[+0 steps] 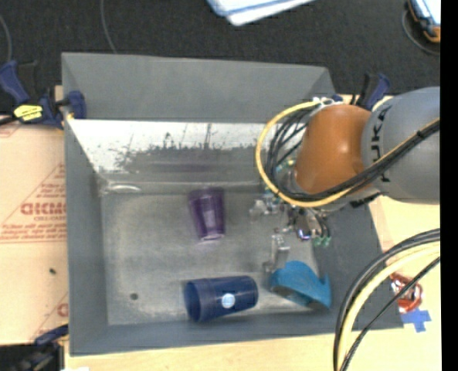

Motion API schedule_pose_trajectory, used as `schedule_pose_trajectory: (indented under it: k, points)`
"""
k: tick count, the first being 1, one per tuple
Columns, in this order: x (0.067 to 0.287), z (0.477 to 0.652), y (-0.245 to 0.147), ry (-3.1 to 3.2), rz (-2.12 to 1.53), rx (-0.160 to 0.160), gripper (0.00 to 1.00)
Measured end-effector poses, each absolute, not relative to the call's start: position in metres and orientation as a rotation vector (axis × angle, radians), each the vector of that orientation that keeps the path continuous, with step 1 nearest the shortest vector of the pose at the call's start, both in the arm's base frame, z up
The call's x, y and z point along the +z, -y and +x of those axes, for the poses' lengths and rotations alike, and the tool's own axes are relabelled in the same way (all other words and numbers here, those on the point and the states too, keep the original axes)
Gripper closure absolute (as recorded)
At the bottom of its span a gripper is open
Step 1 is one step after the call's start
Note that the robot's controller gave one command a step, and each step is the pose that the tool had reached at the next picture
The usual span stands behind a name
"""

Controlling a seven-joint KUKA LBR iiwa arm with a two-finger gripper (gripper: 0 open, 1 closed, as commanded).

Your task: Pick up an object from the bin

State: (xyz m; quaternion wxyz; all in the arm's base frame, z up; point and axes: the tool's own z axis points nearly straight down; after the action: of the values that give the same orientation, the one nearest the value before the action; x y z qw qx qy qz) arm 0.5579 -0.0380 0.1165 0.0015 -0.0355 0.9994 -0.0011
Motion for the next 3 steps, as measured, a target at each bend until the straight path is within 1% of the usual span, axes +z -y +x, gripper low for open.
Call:
schedule_pose_trajectory:
  k: [1,2,3]
  points:
    - [0.069,0.498,0.054,-3.142,-0.038,0.002,0.00]
    - [0.070,0.494,0.038,-3.136,-0.137,-0.004,0.00]
    - [0.072,0.481,0.022,-3.124,-0.173,-0.001,0.00]
